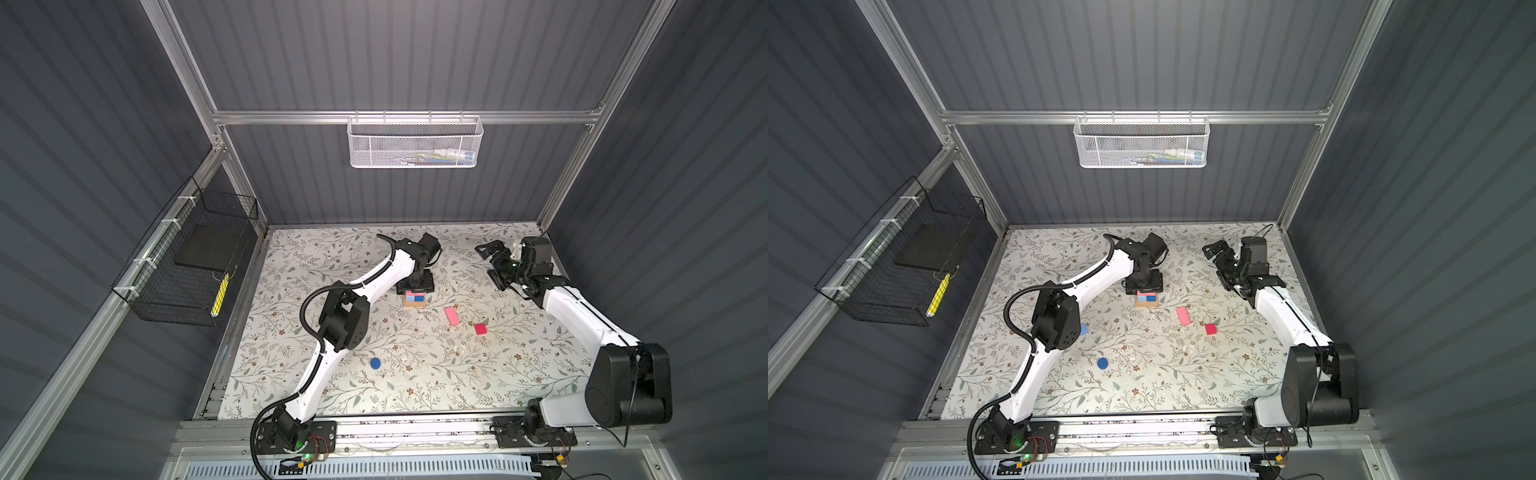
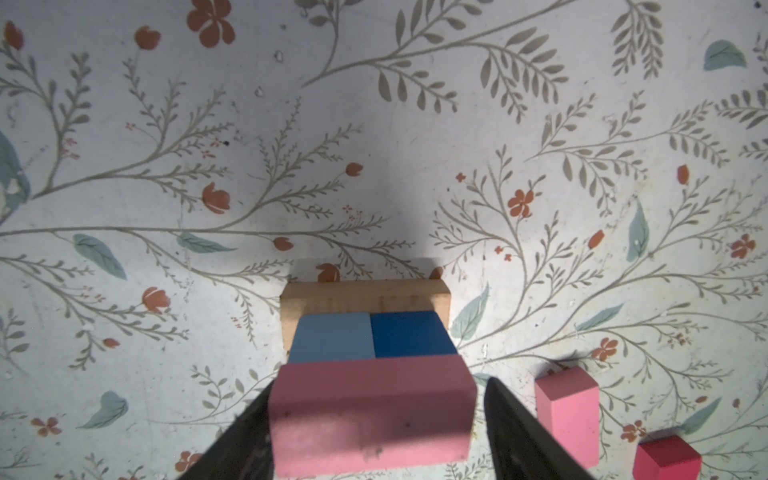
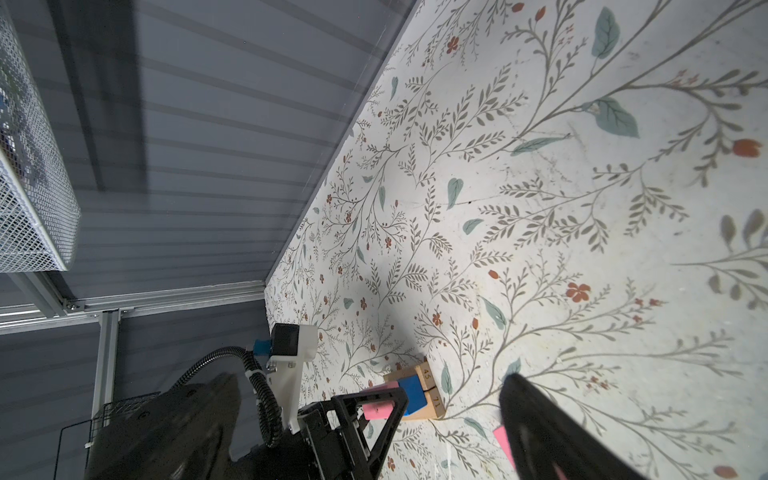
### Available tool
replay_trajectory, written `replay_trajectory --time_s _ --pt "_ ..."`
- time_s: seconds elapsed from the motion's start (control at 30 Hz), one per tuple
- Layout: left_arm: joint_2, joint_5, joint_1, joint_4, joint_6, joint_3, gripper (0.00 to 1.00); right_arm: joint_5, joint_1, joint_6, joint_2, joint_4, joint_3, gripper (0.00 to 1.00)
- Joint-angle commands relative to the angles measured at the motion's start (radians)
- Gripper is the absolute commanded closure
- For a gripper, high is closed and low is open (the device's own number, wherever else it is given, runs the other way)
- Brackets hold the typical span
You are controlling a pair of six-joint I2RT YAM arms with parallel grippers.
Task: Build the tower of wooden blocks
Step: 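Lower the pink block onto the blue cubes with the left gripper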
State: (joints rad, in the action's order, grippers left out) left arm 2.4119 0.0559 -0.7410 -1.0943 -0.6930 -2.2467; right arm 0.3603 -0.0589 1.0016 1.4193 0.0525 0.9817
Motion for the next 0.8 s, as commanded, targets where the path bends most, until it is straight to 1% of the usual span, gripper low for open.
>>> replay_trajectory --time_s 0.0,0.23,0.5,0.77 --pt "-0.033 -0.002 -0.007 0.000 -0.003 0.005 0.25 0.009 0.002 -0.016 0.006 -0.011 -0.015 0.01" --pt "-0.035 -0.003 -0.008 0.001 -0.004 0.006 0.25 0.011 0.003 -0.017 0.007 -0.013 -0.015 0.01" --pt "-0.045 0.016 -0.007 -0.003 -0.009 0.005 0.23 0.010 0.004 -0.016 0.007 -0.013 -0.017 0.01" --pt "-0.051 0.019 -0.007 -0.003 -0.011 0.008 0.24 0.012 0.004 -0.016 0.007 -0.013 -0.018 0.01"
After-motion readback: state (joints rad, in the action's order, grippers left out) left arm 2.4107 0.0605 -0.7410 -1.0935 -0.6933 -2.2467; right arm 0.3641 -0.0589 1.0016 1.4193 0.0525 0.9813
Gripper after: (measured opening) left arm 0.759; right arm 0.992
